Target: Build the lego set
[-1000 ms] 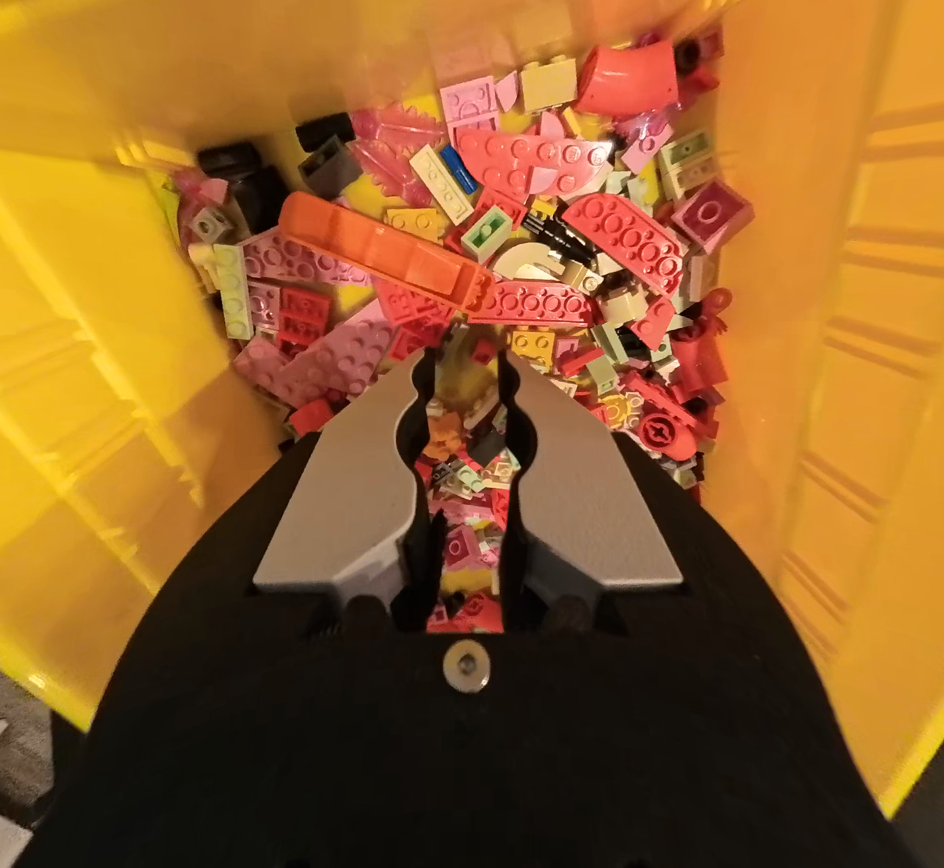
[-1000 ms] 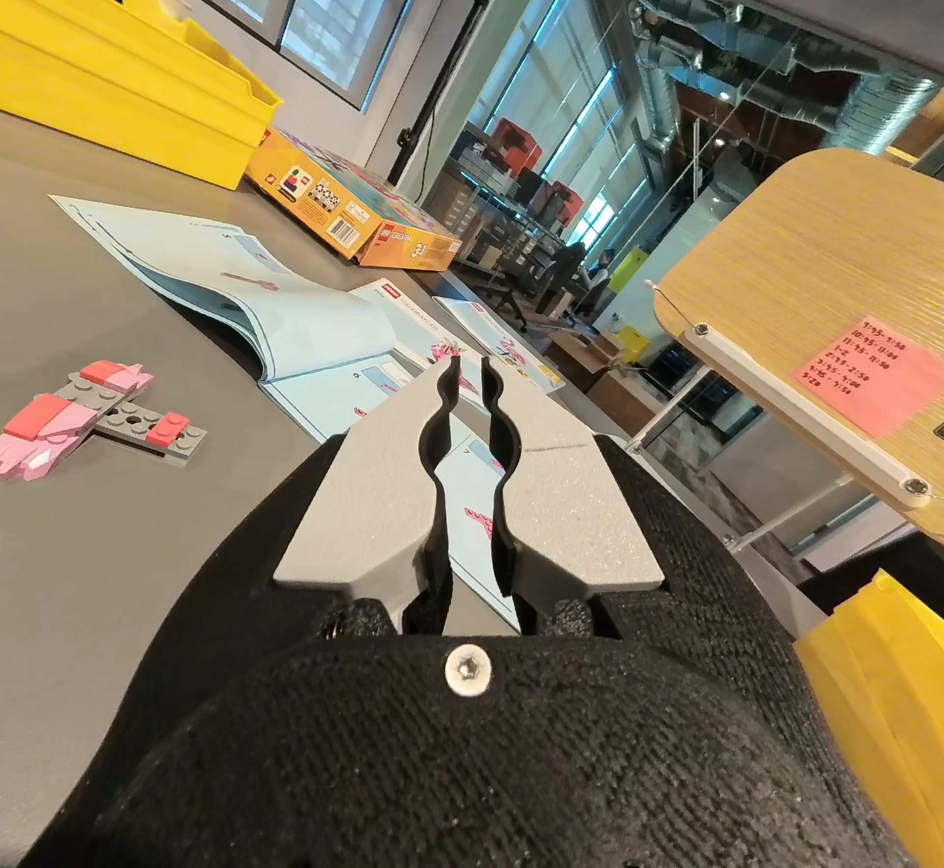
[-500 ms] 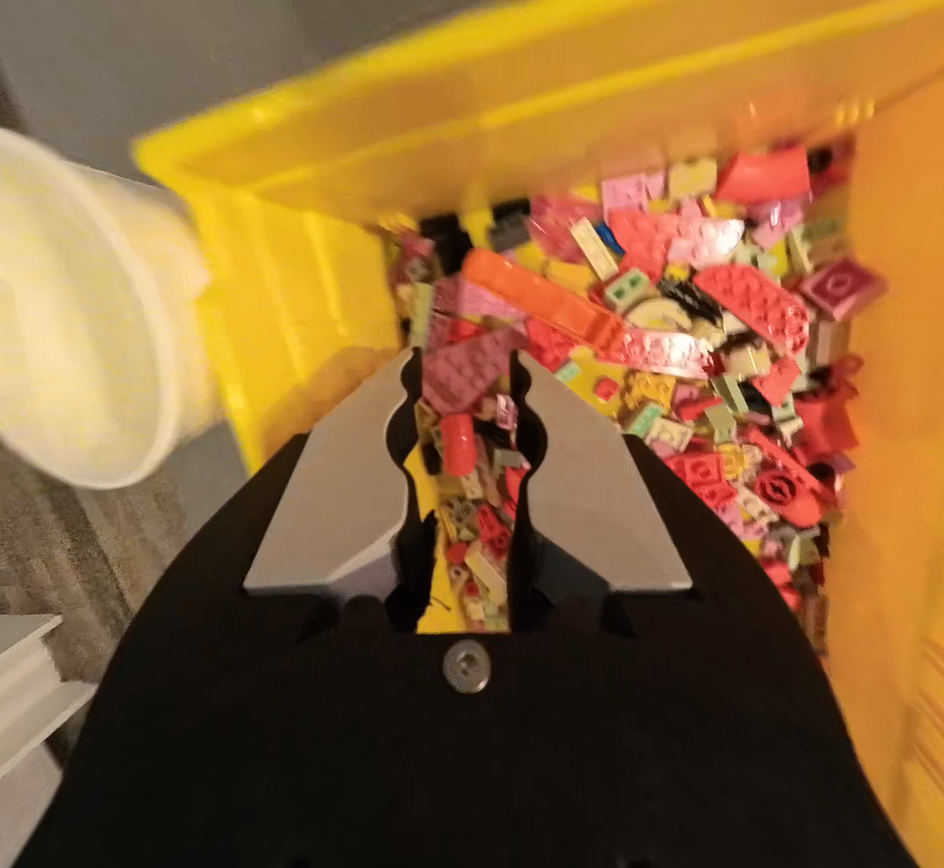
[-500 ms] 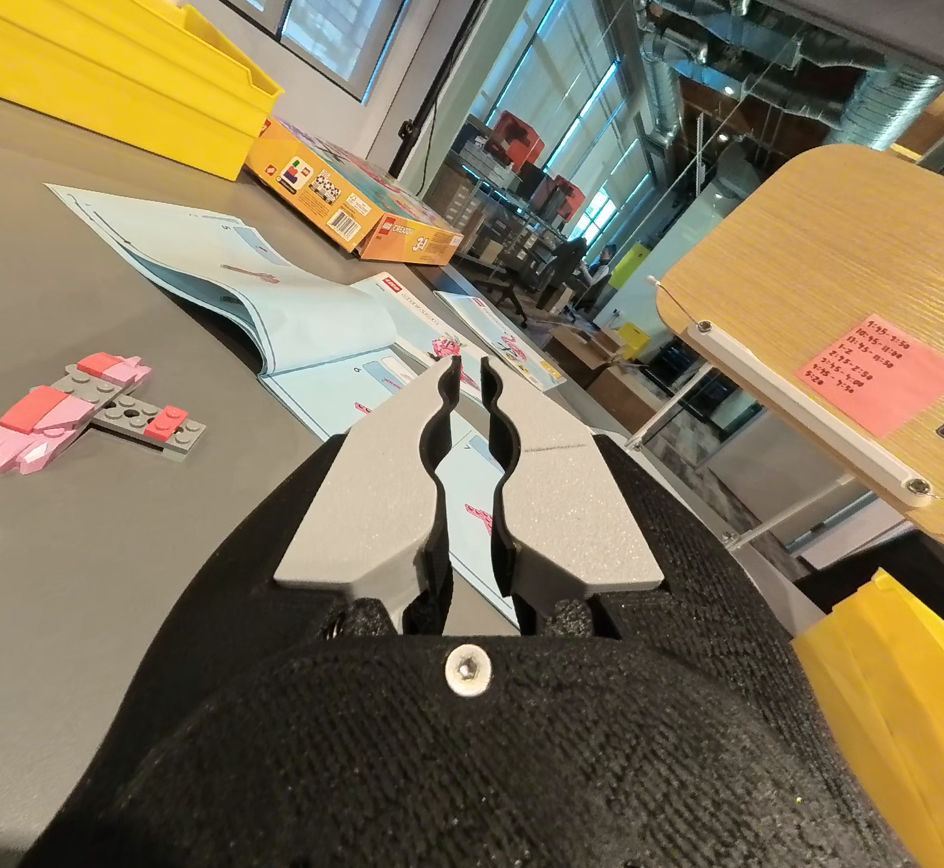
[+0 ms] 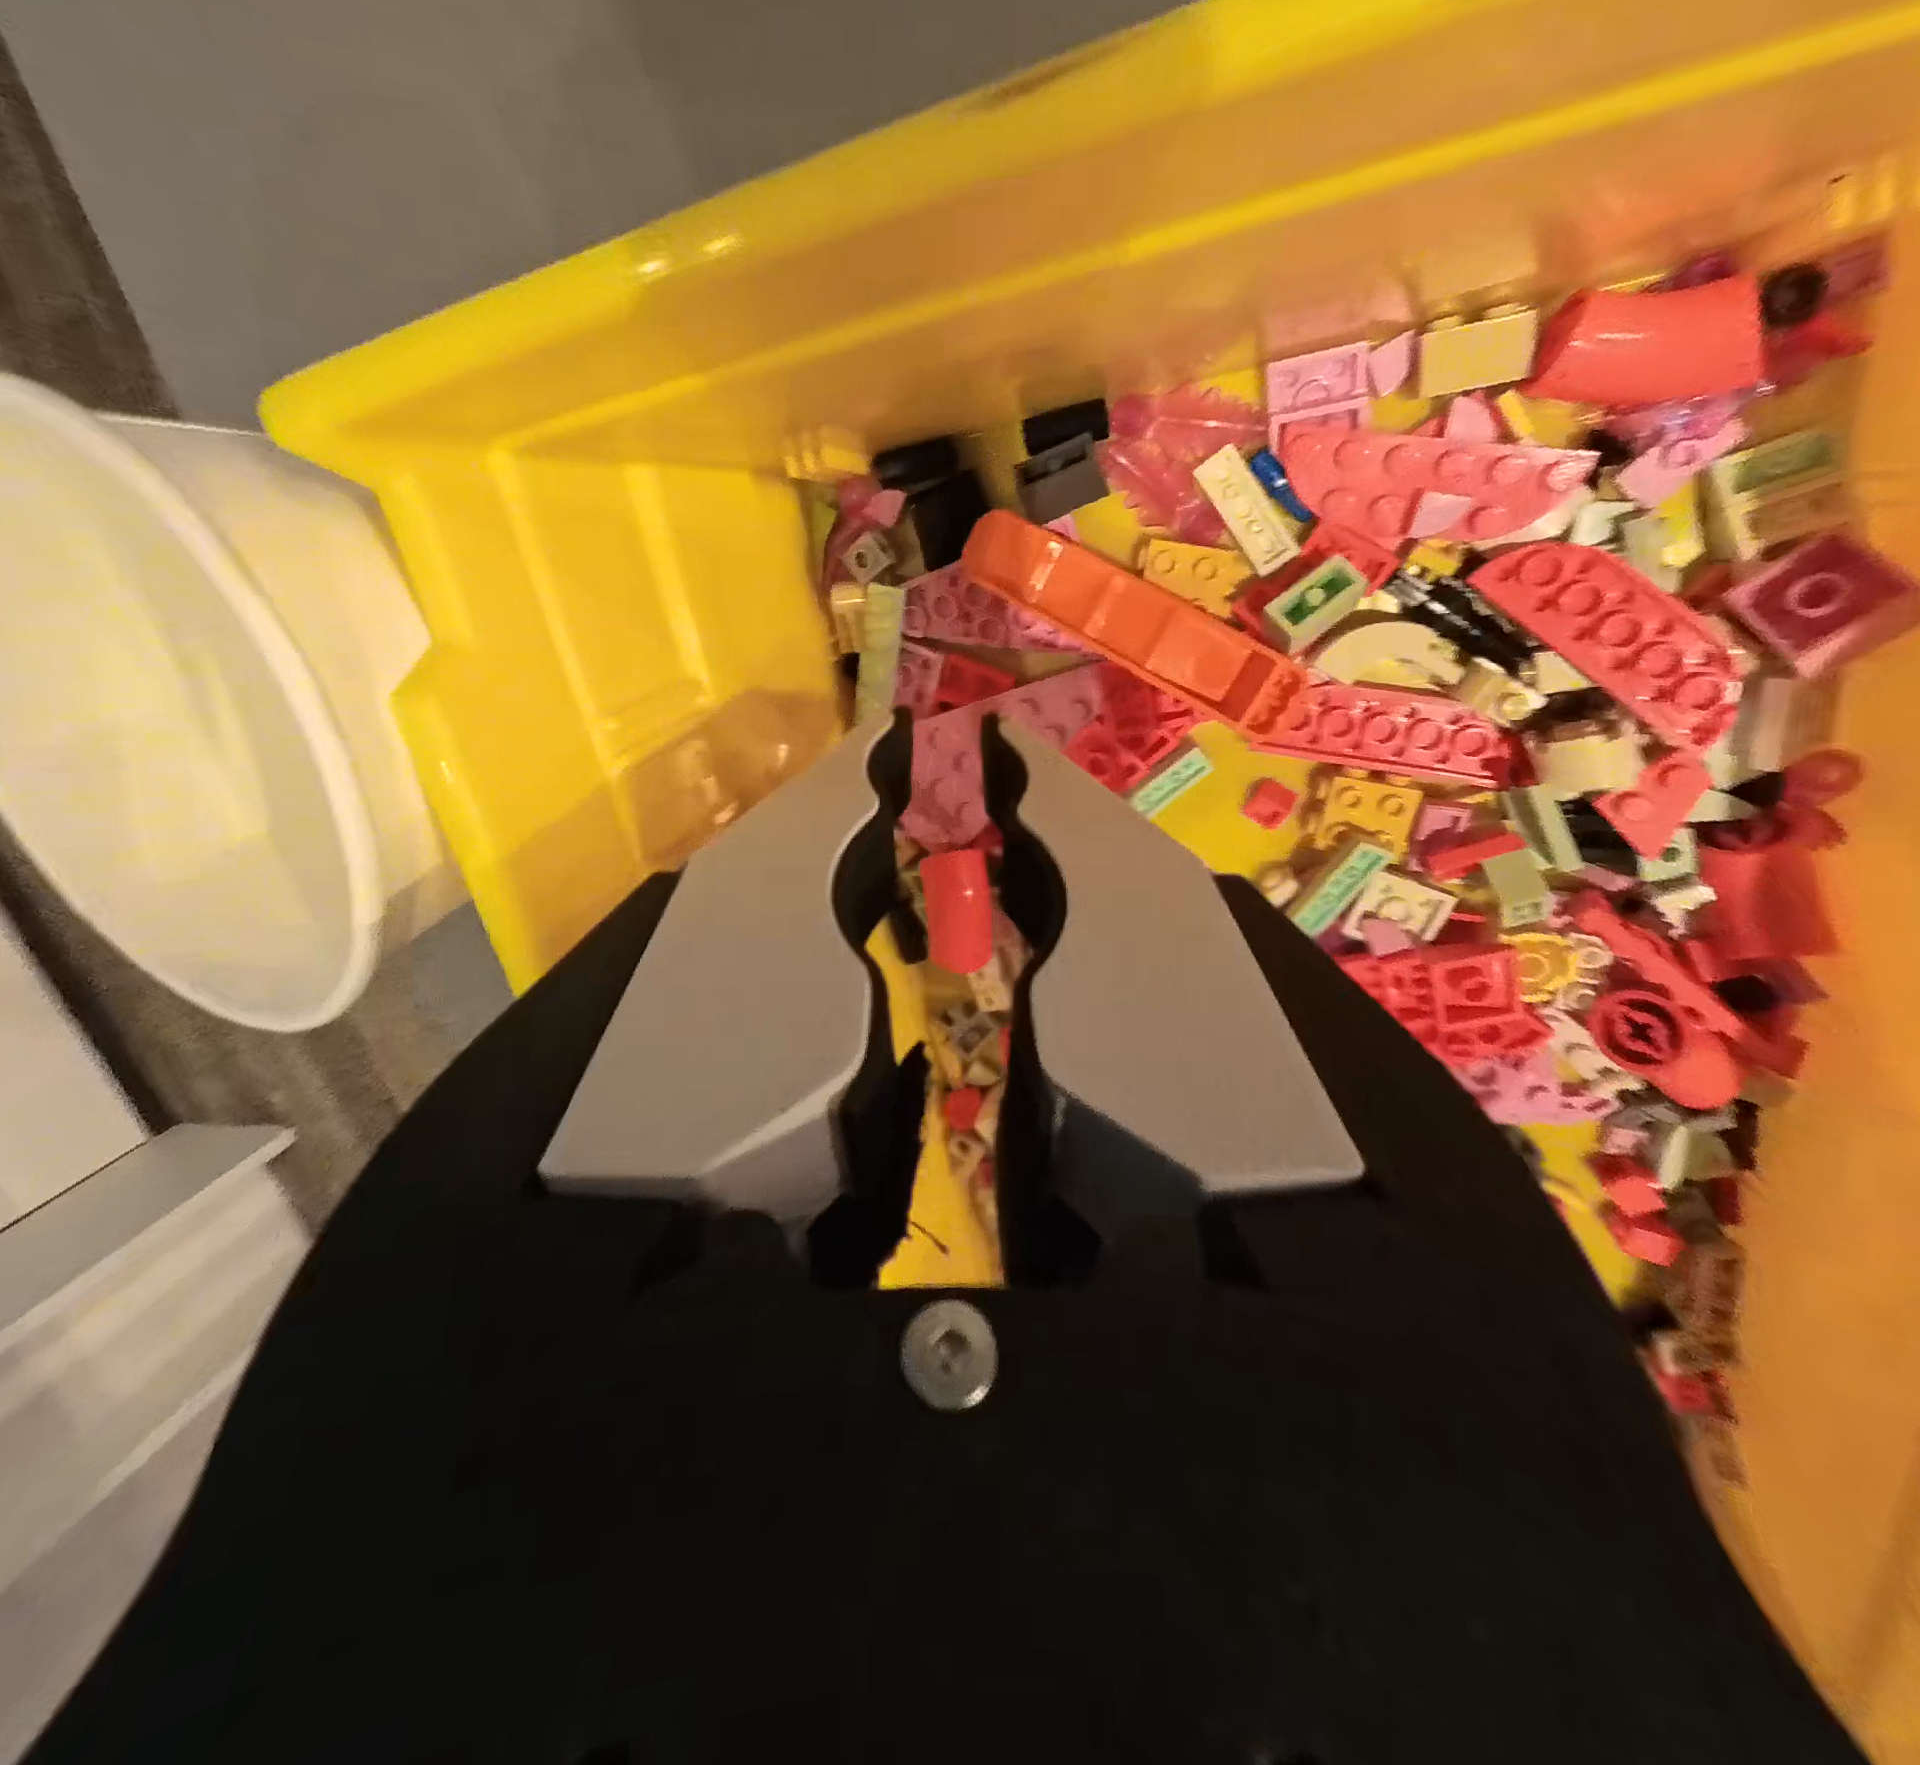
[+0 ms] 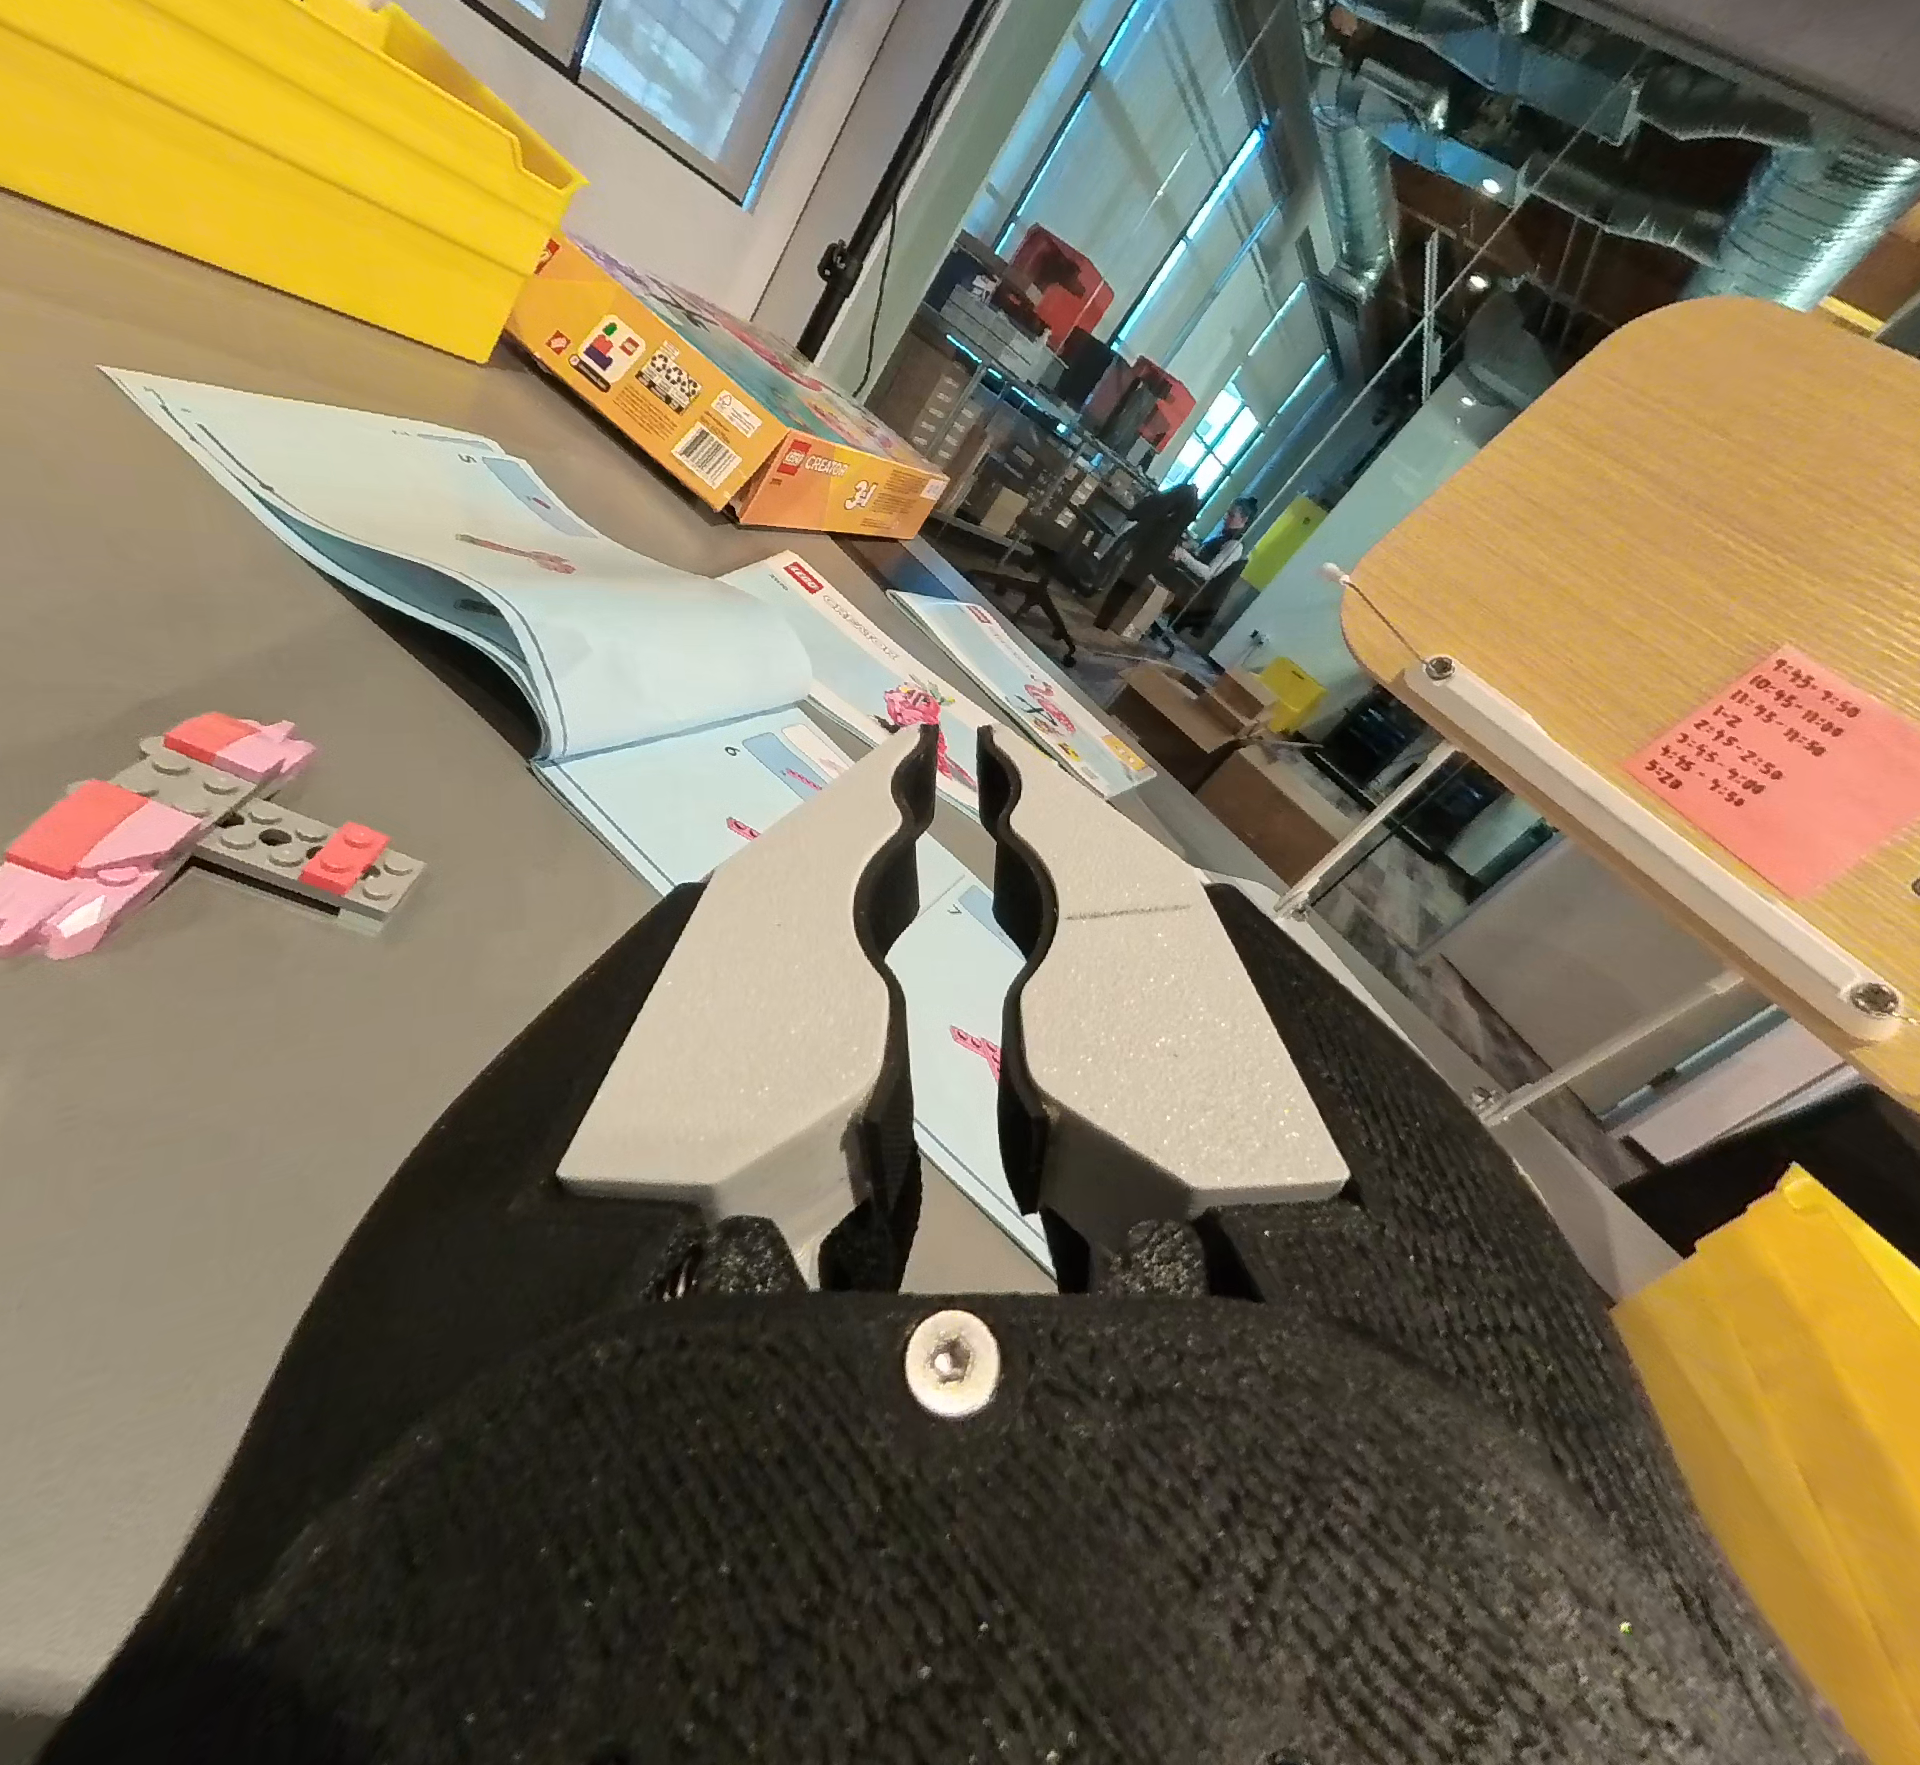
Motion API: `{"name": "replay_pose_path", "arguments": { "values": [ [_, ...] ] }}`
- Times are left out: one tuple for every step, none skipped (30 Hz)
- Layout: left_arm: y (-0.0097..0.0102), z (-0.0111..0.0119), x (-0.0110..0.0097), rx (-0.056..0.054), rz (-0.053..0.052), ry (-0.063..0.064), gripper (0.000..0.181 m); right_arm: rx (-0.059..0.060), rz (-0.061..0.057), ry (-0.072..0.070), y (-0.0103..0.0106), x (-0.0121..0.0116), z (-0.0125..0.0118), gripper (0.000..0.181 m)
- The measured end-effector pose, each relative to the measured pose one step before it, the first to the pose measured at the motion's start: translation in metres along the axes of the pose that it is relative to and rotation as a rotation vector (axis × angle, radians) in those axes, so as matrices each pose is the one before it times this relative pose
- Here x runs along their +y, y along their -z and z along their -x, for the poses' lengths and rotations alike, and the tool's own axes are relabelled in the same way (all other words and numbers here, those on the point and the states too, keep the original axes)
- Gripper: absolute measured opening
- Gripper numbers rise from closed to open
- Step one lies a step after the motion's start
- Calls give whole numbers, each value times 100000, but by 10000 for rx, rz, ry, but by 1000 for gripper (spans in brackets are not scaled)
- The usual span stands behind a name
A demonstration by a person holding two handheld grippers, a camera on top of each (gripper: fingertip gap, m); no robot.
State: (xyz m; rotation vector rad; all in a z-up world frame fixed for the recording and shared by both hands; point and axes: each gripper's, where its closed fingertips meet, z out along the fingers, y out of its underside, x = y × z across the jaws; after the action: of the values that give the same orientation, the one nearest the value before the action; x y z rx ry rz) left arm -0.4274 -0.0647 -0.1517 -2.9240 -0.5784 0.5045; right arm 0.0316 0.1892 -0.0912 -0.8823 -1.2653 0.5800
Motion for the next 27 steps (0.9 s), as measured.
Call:
{"name": "replay_pose_path", "arguments": {
  "values": [
    [-196,268,176,-227,146,-117,7,-12,5,21,-7,5,41,5],
    [-301,110,219,-141,167,-130,2,-3,5,16,-8,-3,26,5],
    [-357,-3,295,-110,195,-205,0,1,1,11,5,-10,6,5],
    [-365,121,375,-194,241,-232,0,11,-10,8,17,-31,-16,5],
    [-325,190,346,-232,222,-203,0,16,-19,2,27,-37,-30,5],
    [-282,77,250,-129,147,-144,0,10,-14,-6,17,-42,-34,5],
    [-196,-64,134,8,58,-37,0,3,-6,-9,2,-10,-14,5],
    [34,-77,-147,67,-124,50,0,-6,9,-5,-13,10,17,5],
    [61,-665,-118,491,-108,128,0,-7,6,3,-5,15,16,5],
    [86,-725,-133,562,-113,253,0,-15,-1,11,-5,2,43,5],
    [150,-419,-90,382,-86,143,0,-17,7,8,-9,5,44,5],
    [178,-834,-134,647,-135,82,0,-9,1,6,-14,-11,29,5],
    [237,-1575,-301,1168,-248,226,0,-5,-9,14,1,-29,22,5],
    [223,-1704,-367,1269,-261,424,0,-5,-5,19,4,-24,17,5],
    [181,-1079,-363,853,-261,362,0,1,3,16,6,-15,-2,5],
    [213,-310,-342,286,-255,138,0,4,-3,10,12,-23,-5,5],
    [236,256,-302,-140,-235,-43,0,6,-11,5,13,-27,-15,5],
    [258,501,-206,-311,-188,-77,0,-1,0,-3,9,-7,-5,5],
    [251,540,-120,-335,-134,-40,0,-1,9,-6,4,19,-1,5],
    [213,519,7,-317,-64,-14,3,-1,4,3,3,6,0,5],
    [169,455,207,-276,62,-21,11,-1,1,6,4,5,11,5],
    [139,319,367,-223,142,-66,15,-10,3,0,-8,3,16,5],
    [96,196,504,-165,220,-80,20,-16,9,-4,-4,11,28,5],
    [83,82,680,-120,319,-77,26,-14,8,1,-13,18,30,5],
    [78,-179,899,16,416,-176,28,-10,-2,11,-3,-12,38,5],
    [68,-362,1055,83,480,-223,31,-8,-1,18,-3,-19,25,5],
    [42,-442,1098,103,478,-167,33,-4,3,19,10,-4,23,5]
  ]
}}
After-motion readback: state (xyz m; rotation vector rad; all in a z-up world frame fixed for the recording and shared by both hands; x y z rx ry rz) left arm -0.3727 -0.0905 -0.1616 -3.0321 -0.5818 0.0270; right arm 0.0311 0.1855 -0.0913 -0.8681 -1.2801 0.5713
